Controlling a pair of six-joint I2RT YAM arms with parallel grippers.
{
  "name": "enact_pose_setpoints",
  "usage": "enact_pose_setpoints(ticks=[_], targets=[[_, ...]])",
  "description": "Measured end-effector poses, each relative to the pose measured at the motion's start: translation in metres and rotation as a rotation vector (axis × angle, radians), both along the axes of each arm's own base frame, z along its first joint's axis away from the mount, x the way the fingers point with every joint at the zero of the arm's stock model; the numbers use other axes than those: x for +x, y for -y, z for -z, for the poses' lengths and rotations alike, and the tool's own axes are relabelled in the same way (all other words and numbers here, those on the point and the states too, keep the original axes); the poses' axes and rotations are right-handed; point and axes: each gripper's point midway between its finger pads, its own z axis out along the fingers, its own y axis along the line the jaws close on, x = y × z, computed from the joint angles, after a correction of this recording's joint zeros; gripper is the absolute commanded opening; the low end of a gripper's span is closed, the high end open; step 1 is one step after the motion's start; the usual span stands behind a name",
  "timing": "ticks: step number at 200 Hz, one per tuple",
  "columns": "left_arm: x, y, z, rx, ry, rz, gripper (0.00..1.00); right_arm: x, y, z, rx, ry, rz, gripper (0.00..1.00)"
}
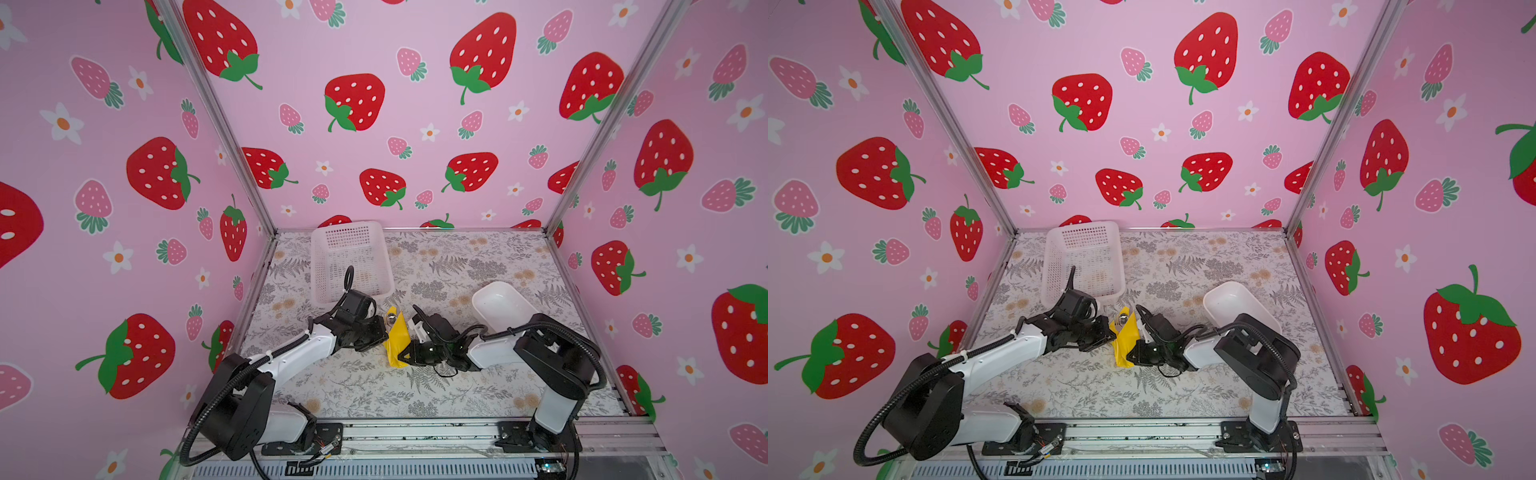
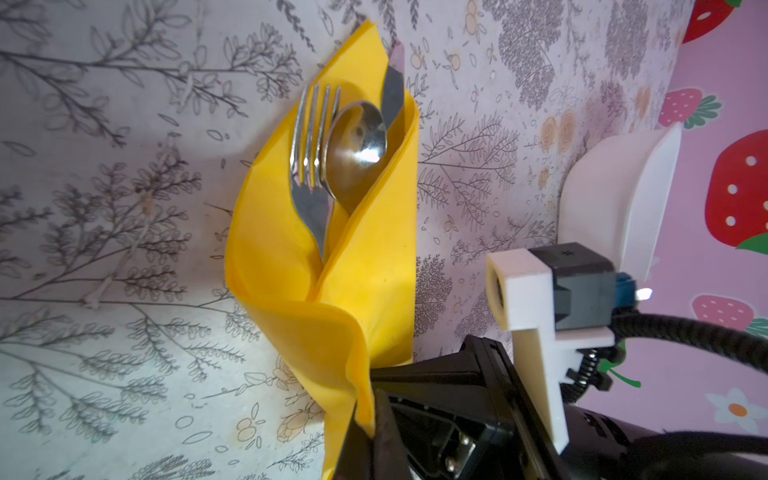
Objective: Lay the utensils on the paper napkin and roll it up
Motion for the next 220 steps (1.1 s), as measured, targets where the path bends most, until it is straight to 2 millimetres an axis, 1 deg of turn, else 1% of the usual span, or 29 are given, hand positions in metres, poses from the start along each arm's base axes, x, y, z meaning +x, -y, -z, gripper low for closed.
enact_pose_setpoints(ticks=[33, 88, 117, 165, 189, 208, 220], targets=[[0.003, 0.014, 0.001, -0.004, -0.008, 0.037, 0.00, 0.002, 0.001, 0.000, 0.008, -0.006, 0.009, 0.10], [0.005, 0.031, 0.012, 0.013, -0.031, 0.083, 0.00, 0.003, 0.004, 0.000, 0.020, -0.012, 0.017, 0.11], [0.006, 0.034, 0.018, 0.020, -0.039, 0.087, 0.00, 0.006, 0.010, -0.002, 0.021, -0.011, 0.029, 0.12], [0.008, 0.032, 0.027, 0.042, -0.049, 0.080, 0.00, 0.012, 0.015, -0.015, 0.034, 0.020, 0.032, 0.13], [0.008, 0.032, 0.028, 0.044, -0.051, 0.080, 0.00, 0.011, 0.019, -0.010, 0.006, 0.025, 0.028, 0.13], [0.009, 0.033, 0.026, 0.041, -0.047, 0.080, 0.00, 0.011, 0.025, -0.003, -0.035, 0.025, 0.030, 0.12], [0.011, 0.035, 0.024, 0.037, -0.041, 0.080, 0.00, 0.011, 0.026, -0.002, -0.044, 0.031, 0.025, 0.12]])
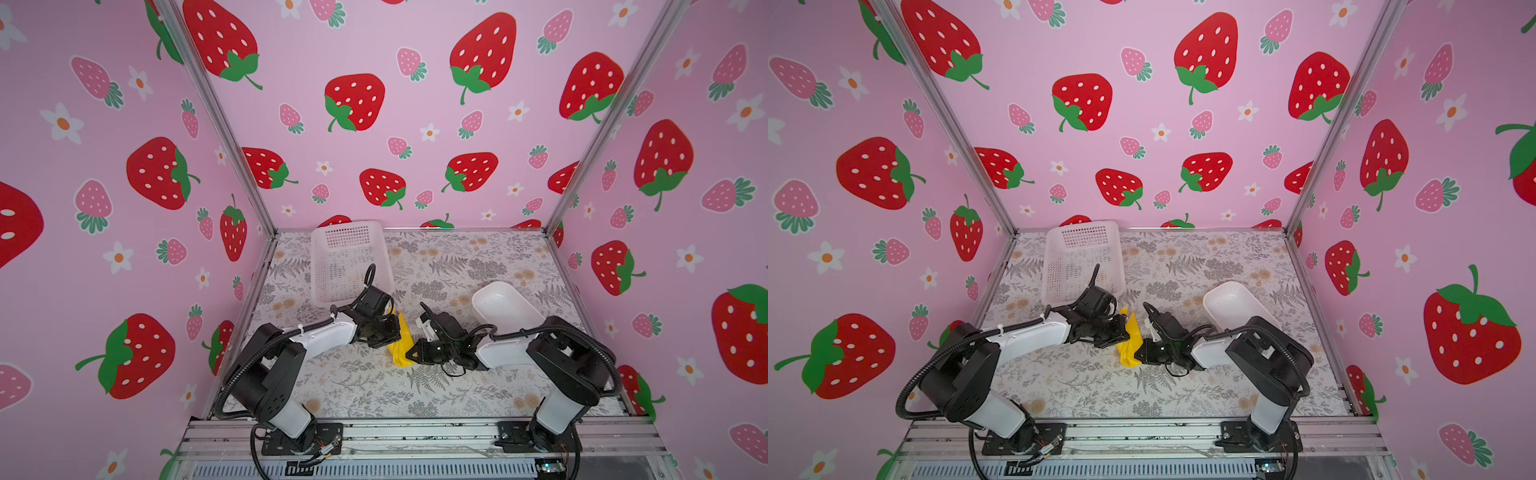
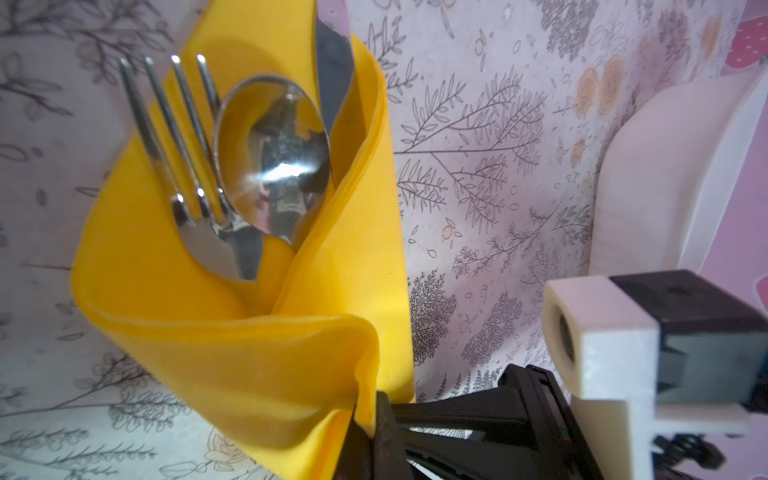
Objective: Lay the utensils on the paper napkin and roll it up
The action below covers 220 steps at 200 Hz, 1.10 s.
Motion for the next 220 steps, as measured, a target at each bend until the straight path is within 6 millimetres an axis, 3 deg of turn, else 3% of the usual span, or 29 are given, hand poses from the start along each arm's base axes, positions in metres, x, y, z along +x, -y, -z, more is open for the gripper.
enact_pose_setpoints(ticks=[71, 179, 220], targets=[[0.011, 0.021, -0.024, -0.053, 0.045, 0.031, 0.00, -0.001, -0.004, 0.000, 0.022, -0.001, -0.017, 0.11], [0.013, 0.035, -0.005, -0.037, 0.006, 0.055, 0.00, -0.003, -0.006, -0.001, 0.061, -0.011, -0.005, 0.12], [0.013, 0.035, -0.005, -0.036, 0.006, 0.055, 0.00, -0.003, 0.001, -0.013, 0.075, 0.005, 0.001, 0.12]])
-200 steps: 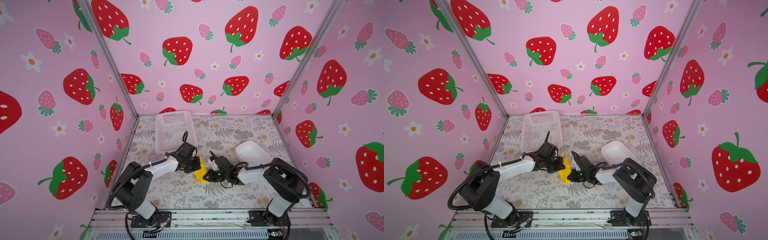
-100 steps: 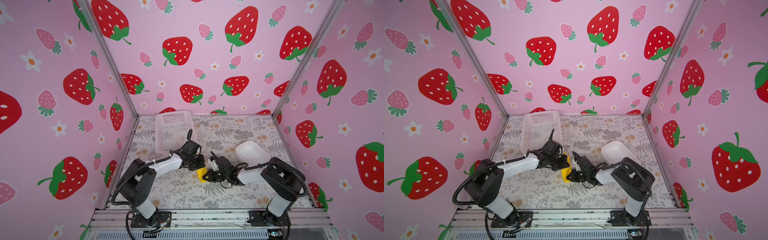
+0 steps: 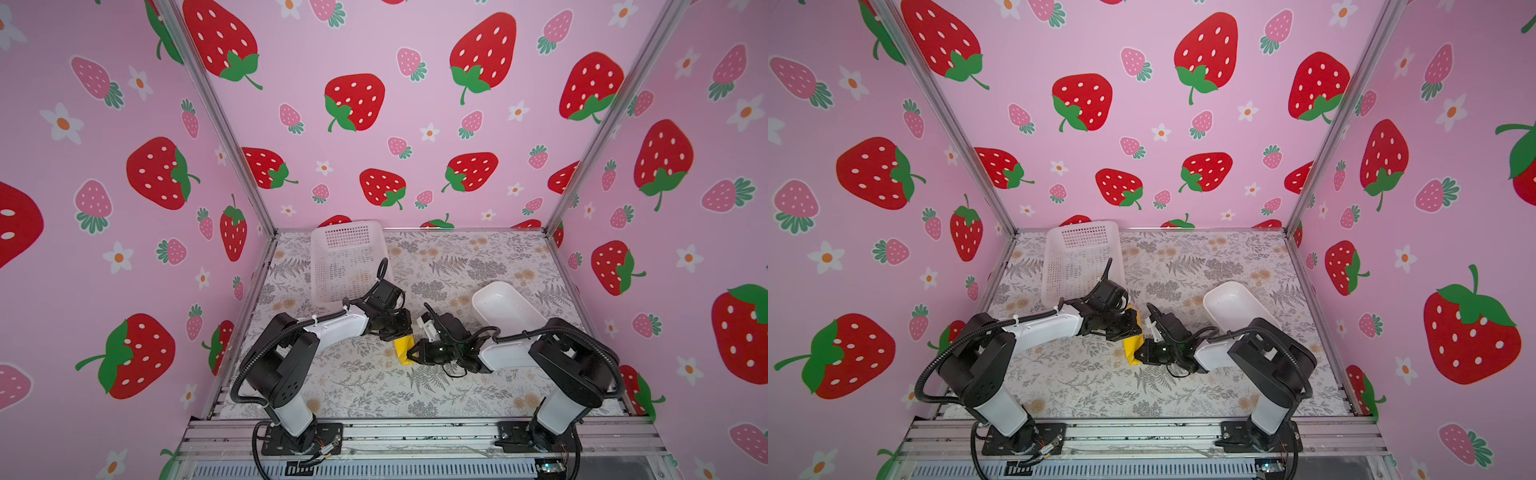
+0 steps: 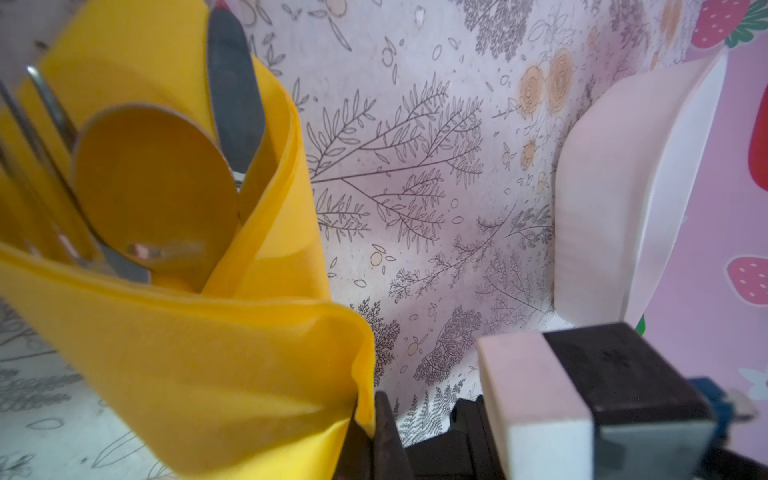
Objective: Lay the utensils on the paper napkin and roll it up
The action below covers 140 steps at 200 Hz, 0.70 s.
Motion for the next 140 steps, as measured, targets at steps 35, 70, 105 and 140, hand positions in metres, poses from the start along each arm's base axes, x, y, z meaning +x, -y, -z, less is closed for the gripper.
enact_pose_setpoints(ticks=[35, 70, 105, 140], targets=[[0.000, 0.000, 0.000, 0.002, 0.001, -0.001, 0.00, 0.000, 0.005, 0.002, -0.011, -0.003, 0.006, 0.12], [0.000, 0.000, 0.000, 0.002, 0.001, -0.001, 0.00, -0.002, 0.009, 0.013, -0.043, -0.021, 0.009, 0.11], [-0.002, 0.005, -0.002, -0.002, 0.006, 0.012, 0.00, -0.001, 0.008, 0.016, -0.041, -0.020, 0.006, 0.10], [-0.001, 0.016, -0.007, -0.014, 0.014, 0.027, 0.00, -0.001, 0.007, 0.016, -0.039, -0.018, 0.005, 0.10]])
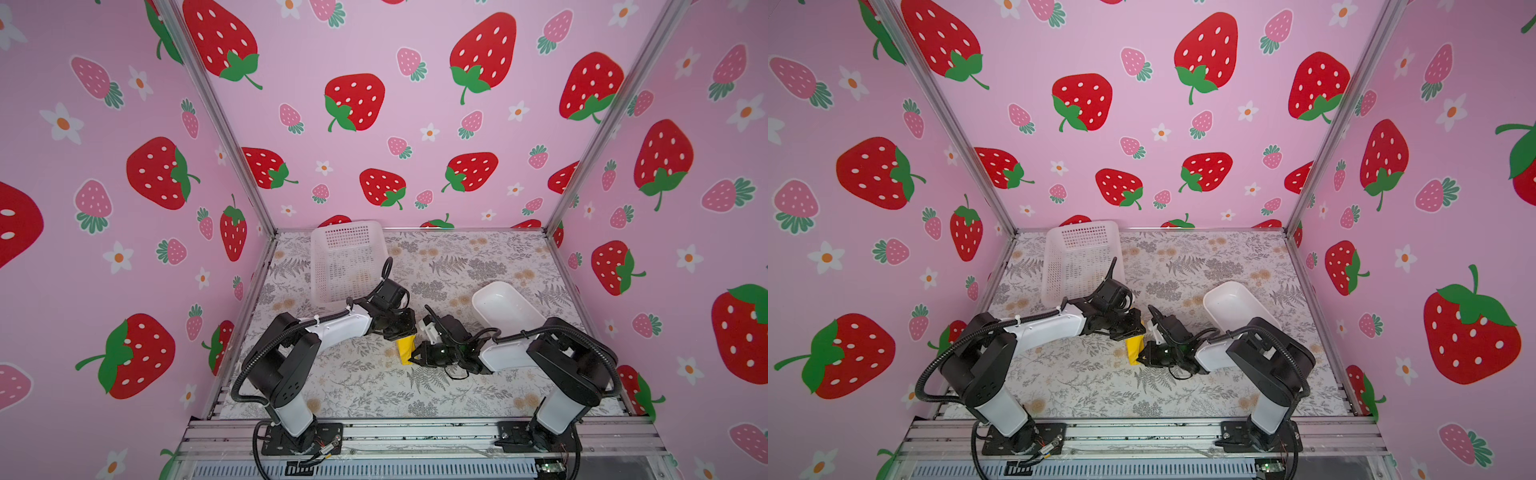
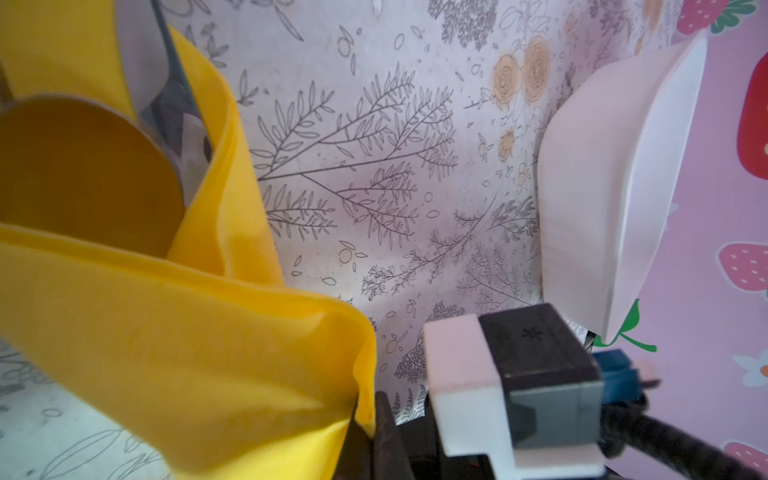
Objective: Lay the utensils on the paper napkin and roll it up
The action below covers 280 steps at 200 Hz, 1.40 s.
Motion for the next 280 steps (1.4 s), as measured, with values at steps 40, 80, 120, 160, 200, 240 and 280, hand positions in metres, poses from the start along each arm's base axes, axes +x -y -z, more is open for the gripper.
enact_pose_setpoints(ticks=[40, 80, 120, 160, 200, 240, 280], targets=[[0.001, 0.006, 0.011, 0.017, -0.023, 0.000, 0.00, 0.000, 0.000, 0.000, 0.008, 0.005, 0.000, 0.10], [0.002, 0.006, 0.015, 0.024, -0.030, -0.003, 0.00, -0.001, 0.000, 0.000, 0.017, 0.005, -0.001, 0.11], [0.004, 0.007, 0.013, 0.024, -0.024, -0.006, 0.00, -0.002, 0.000, -0.003, 0.030, 0.001, 0.001, 0.14], [0.007, 0.006, 0.013, 0.031, -0.014, -0.012, 0.00, -0.002, 0.008, -0.012, 0.014, 0.012, 0.029, 0.20], [0.008, 0.006, 0.018, 0.043, -0.018, -0.016, 0.00, 0.003, 0.021, -0.029, 0.000, 0.065, 0.076, 0.33], [0.008, 0.006, 0.022, 0.049, -0.025, -0.016, 0.00, 0.007, 0.030, -0.038, -0.002, 0.106, 0.109, 0.61], [0.011, 0.008, 0.018, 0.042, -0.016, -0.014, 0.00, 0.010, 0.024, -0.036, -0.005, 0.104, 0.098, 0.69]])
